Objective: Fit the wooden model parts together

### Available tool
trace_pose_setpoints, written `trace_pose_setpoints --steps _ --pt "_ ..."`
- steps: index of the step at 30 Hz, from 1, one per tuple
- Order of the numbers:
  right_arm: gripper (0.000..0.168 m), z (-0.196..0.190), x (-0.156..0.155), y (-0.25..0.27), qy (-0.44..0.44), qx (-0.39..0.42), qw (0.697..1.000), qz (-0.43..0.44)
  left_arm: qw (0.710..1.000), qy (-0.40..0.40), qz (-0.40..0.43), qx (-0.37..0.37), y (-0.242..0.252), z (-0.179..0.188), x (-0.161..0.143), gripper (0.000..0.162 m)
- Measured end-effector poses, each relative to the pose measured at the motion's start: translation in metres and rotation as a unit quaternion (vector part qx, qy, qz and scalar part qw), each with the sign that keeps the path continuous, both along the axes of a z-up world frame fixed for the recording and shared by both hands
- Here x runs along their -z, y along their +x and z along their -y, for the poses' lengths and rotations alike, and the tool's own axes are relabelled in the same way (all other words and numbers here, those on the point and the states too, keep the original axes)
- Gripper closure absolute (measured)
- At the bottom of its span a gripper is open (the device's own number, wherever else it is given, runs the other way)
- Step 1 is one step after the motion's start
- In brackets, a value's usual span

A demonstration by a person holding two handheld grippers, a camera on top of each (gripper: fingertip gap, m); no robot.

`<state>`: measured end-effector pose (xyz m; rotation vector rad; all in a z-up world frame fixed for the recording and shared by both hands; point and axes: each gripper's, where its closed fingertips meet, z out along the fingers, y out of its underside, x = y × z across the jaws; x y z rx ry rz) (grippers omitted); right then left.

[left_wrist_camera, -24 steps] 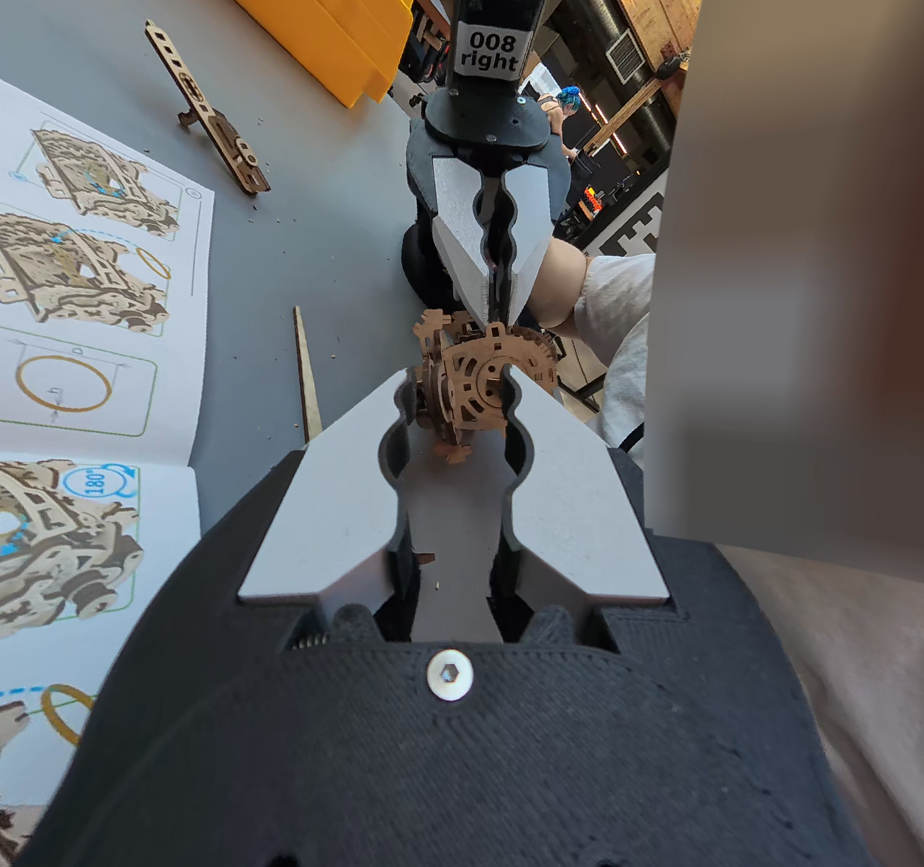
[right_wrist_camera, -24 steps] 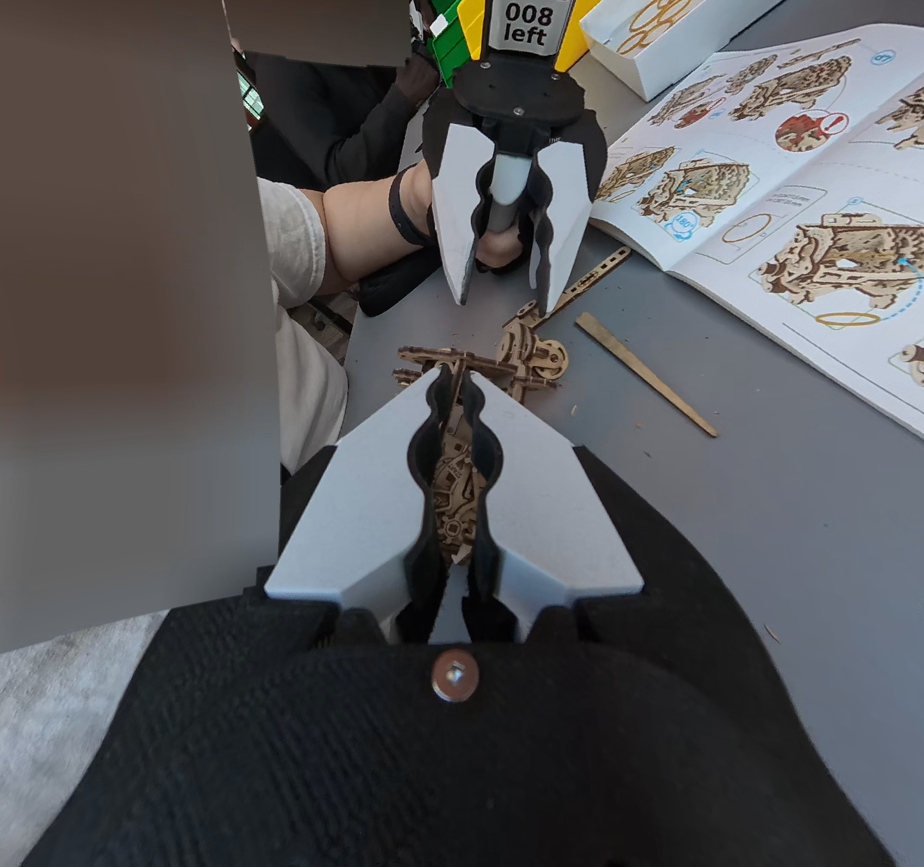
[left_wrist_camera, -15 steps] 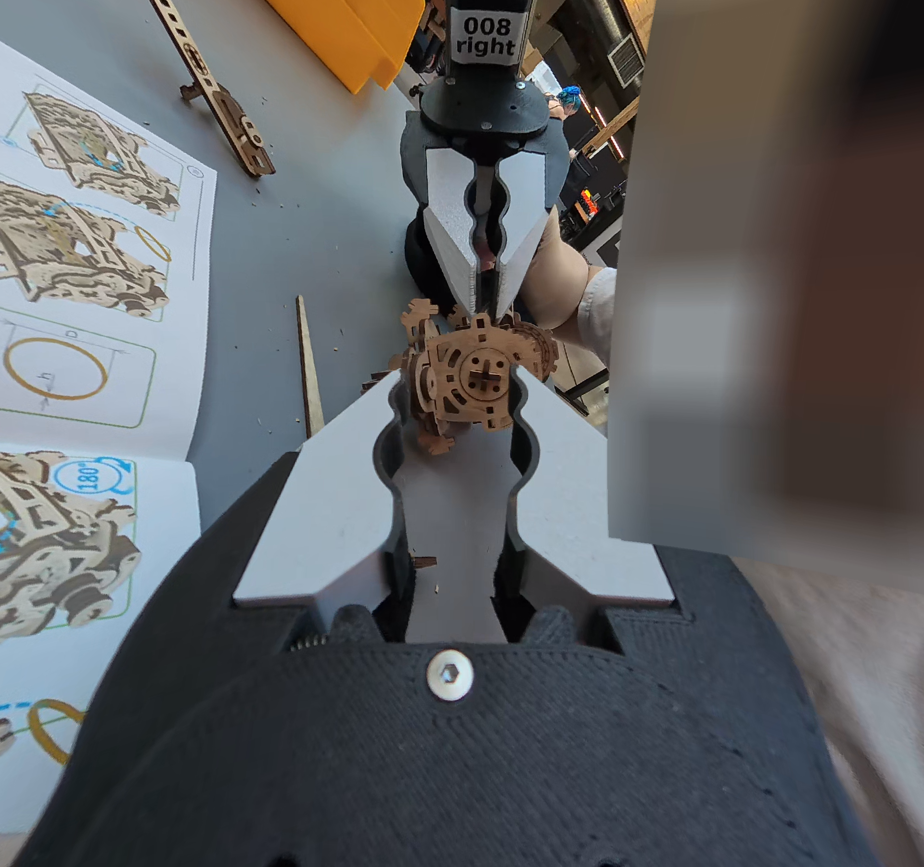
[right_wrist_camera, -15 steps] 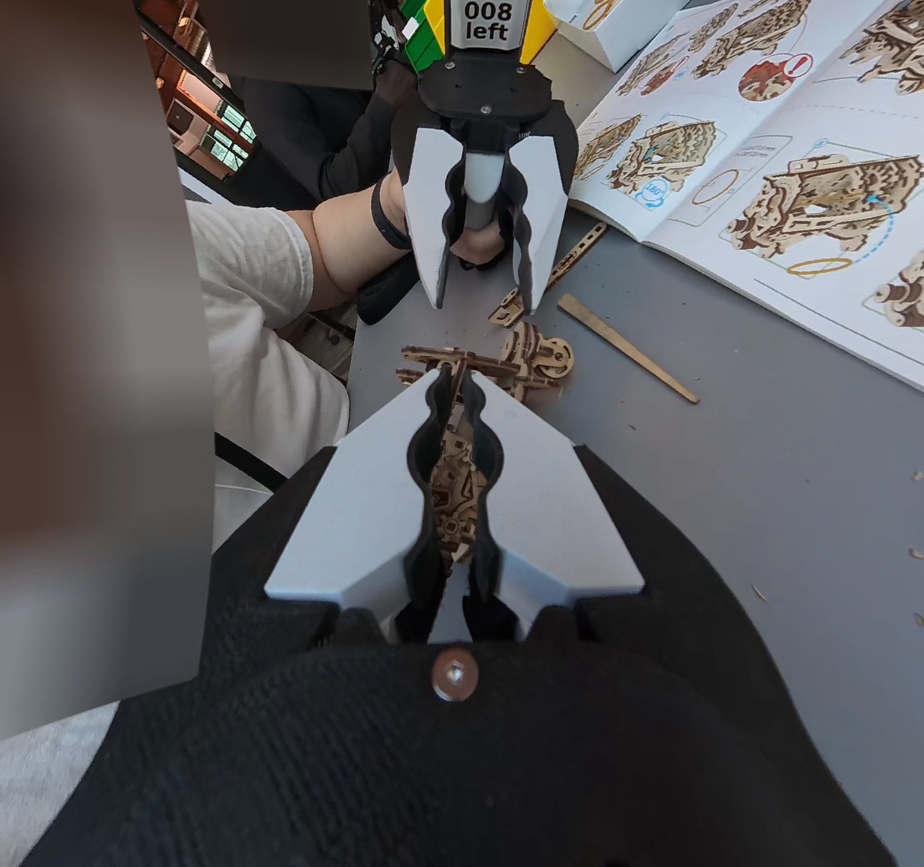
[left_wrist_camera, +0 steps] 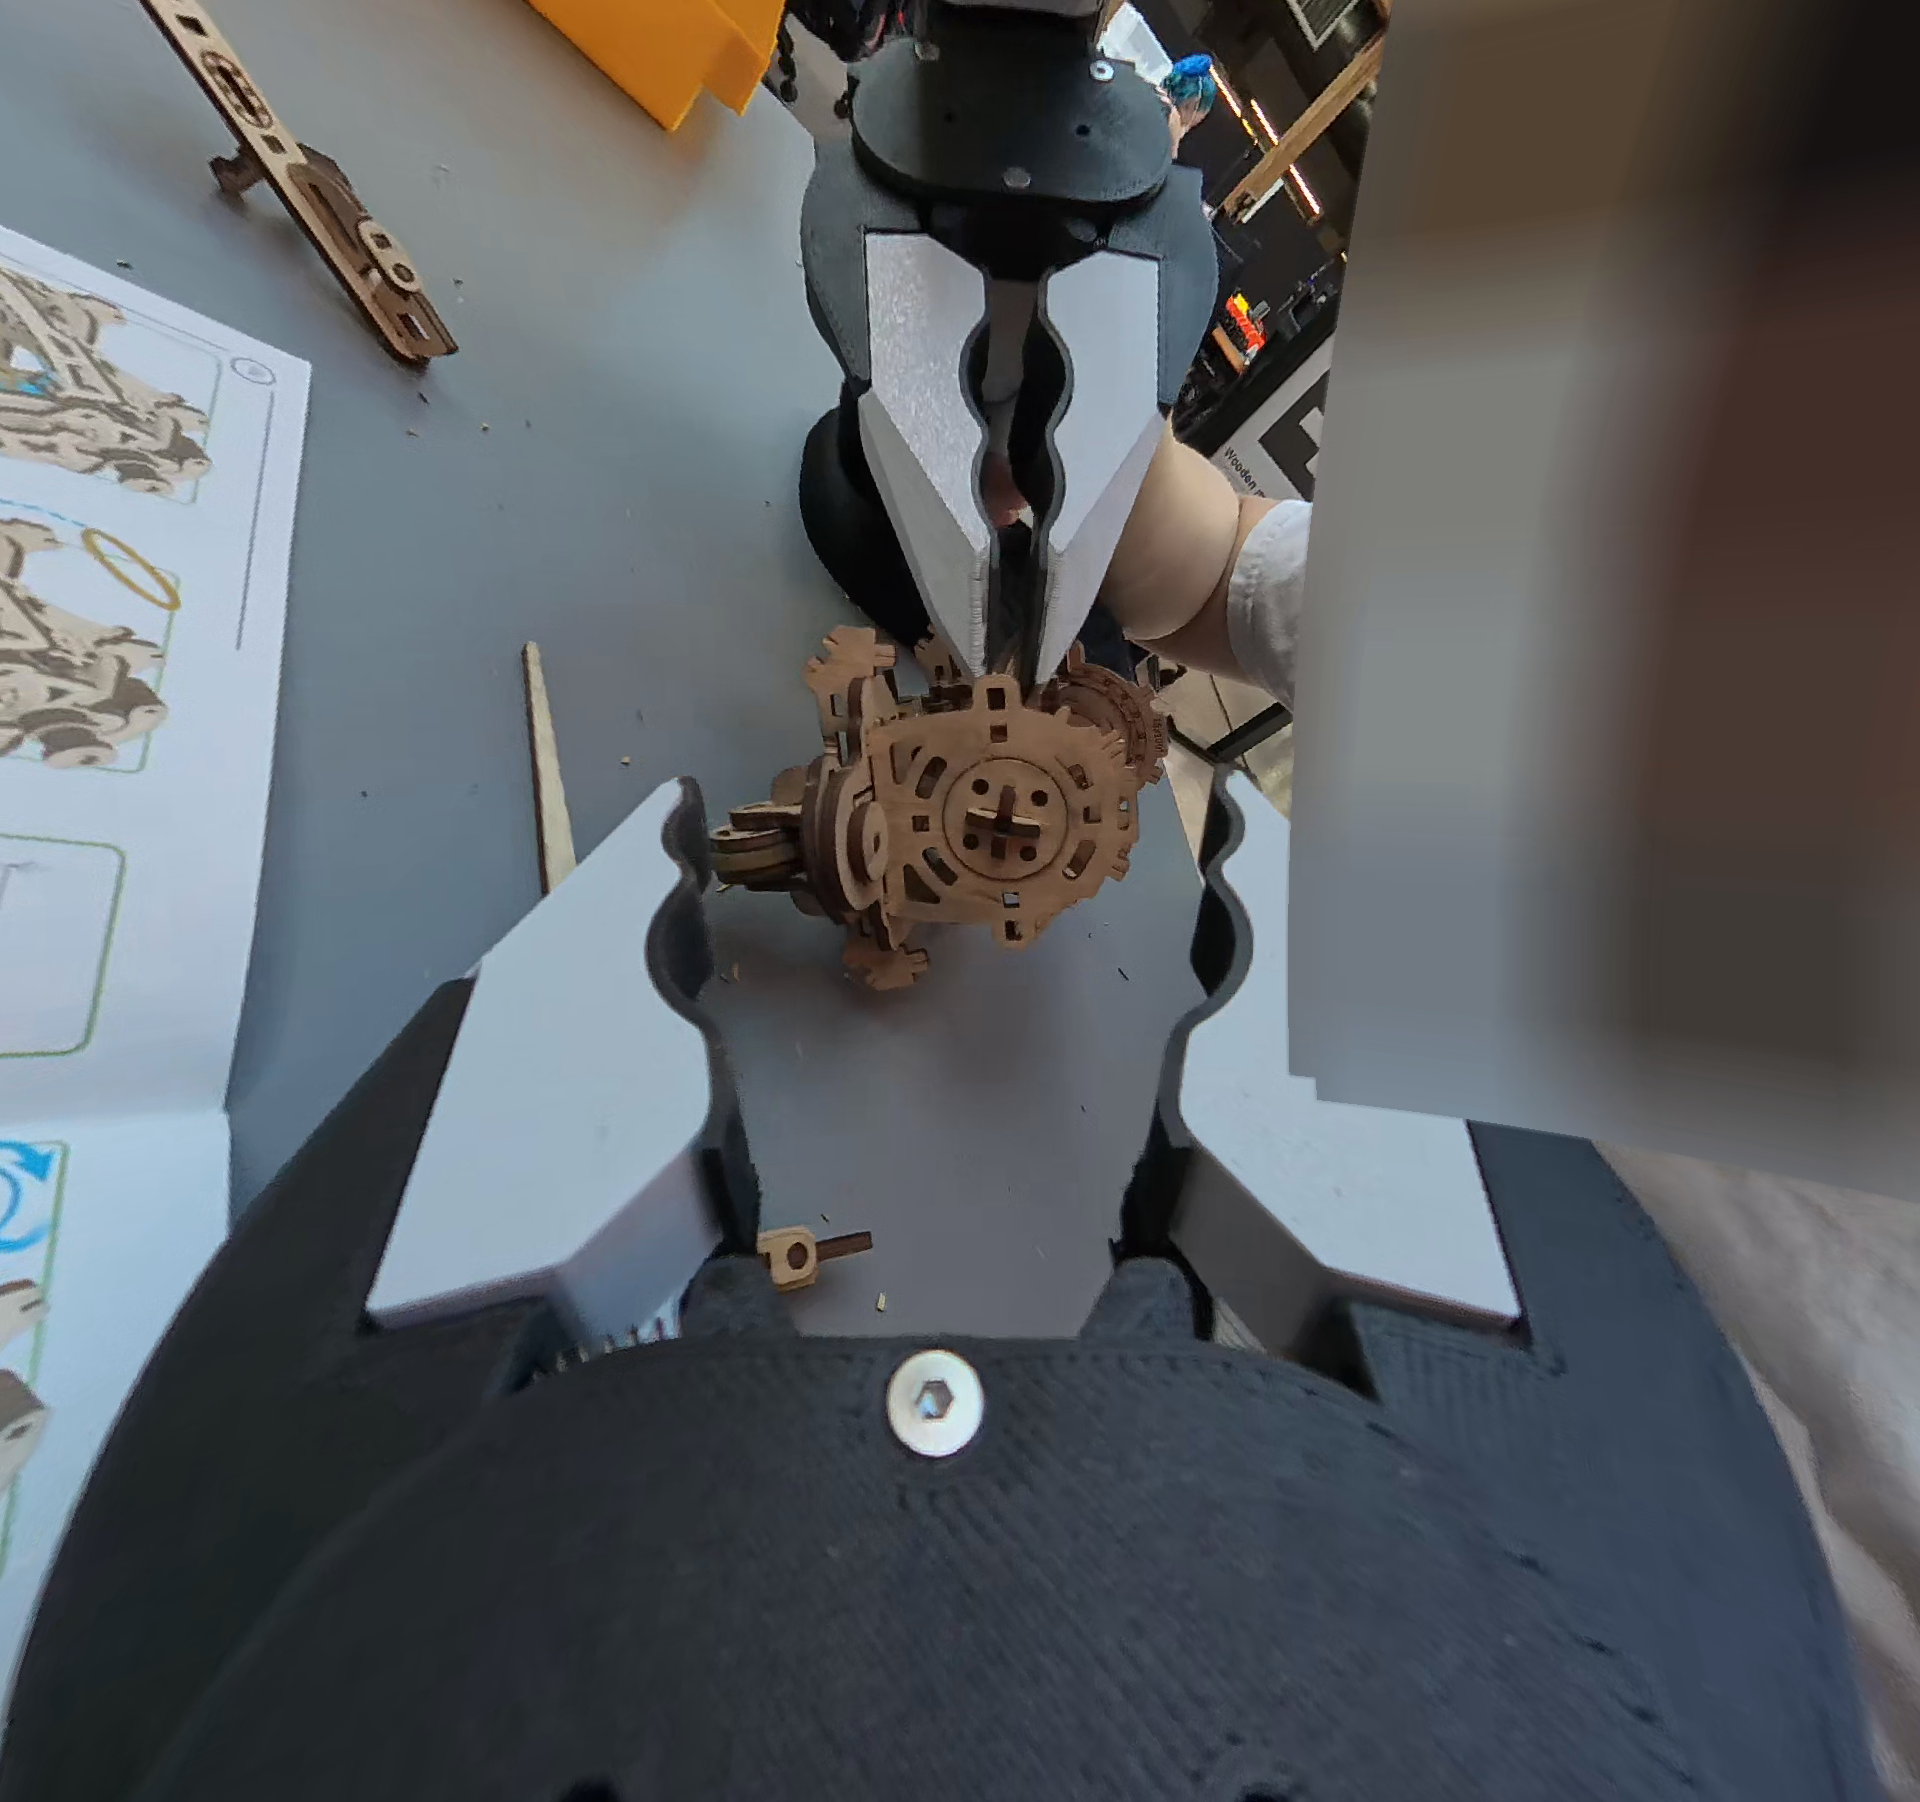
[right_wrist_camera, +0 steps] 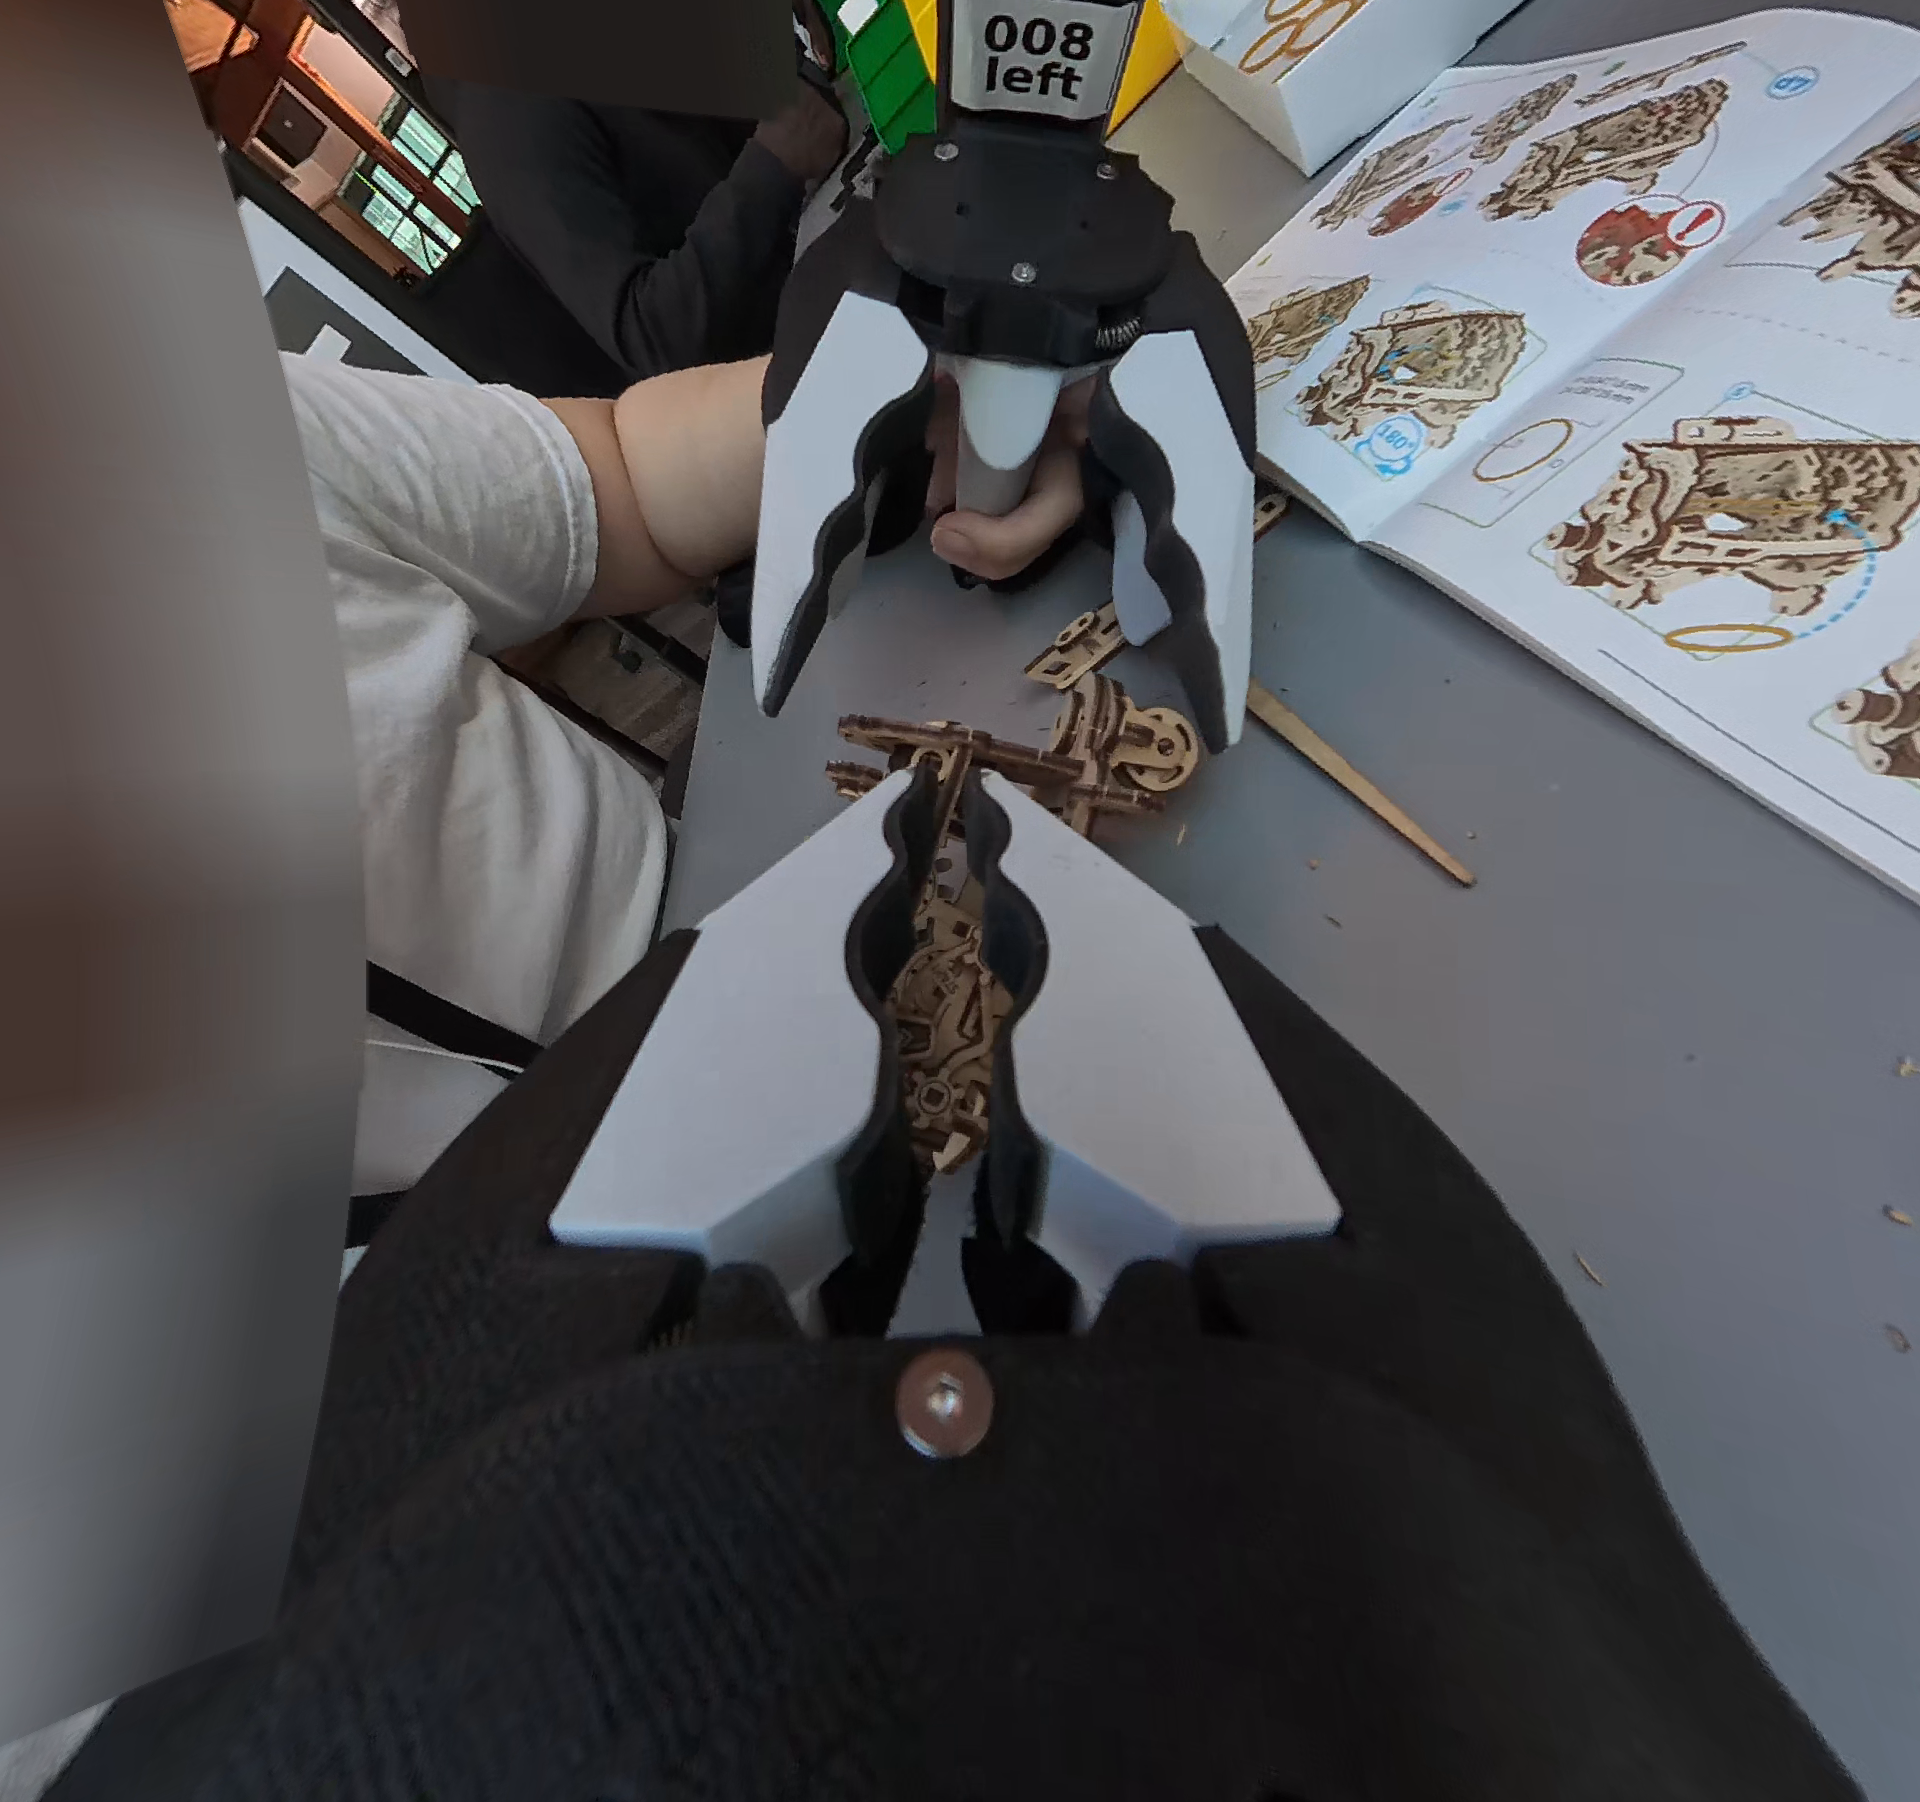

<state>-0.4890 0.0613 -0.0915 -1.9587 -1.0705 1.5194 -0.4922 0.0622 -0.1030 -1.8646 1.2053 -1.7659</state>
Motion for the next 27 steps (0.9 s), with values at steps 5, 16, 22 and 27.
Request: trace_pose_setpoints --steps 5,16,22,27 --pt "0.164 0.003 0.000 -0.002 0.030 -0.005 0.999 0.012 0.999 0.010 -0.007 0.029 0.001 0.013 0.001 0.062" --pt "0.164 0.013 -0.002 -0.008 0.088 -0.016 0.995 0.039 0.999 0.032 -0.024 0.035 0.004 0.018 0.008 0.076" --pt "0.163 0.017 -0.007 -0.011 0.092 -0.018 0.995 0.031 0.998 0.030 -0.021 0.044 0.000 0.020 0.008 0.083" --pt "0.158 0.011 -0.004 -0.005 0.092 -0.011 0.995 0.046 0.998 0.023 -0.018 0.049 -0.001 0.022 0.008 0.088"
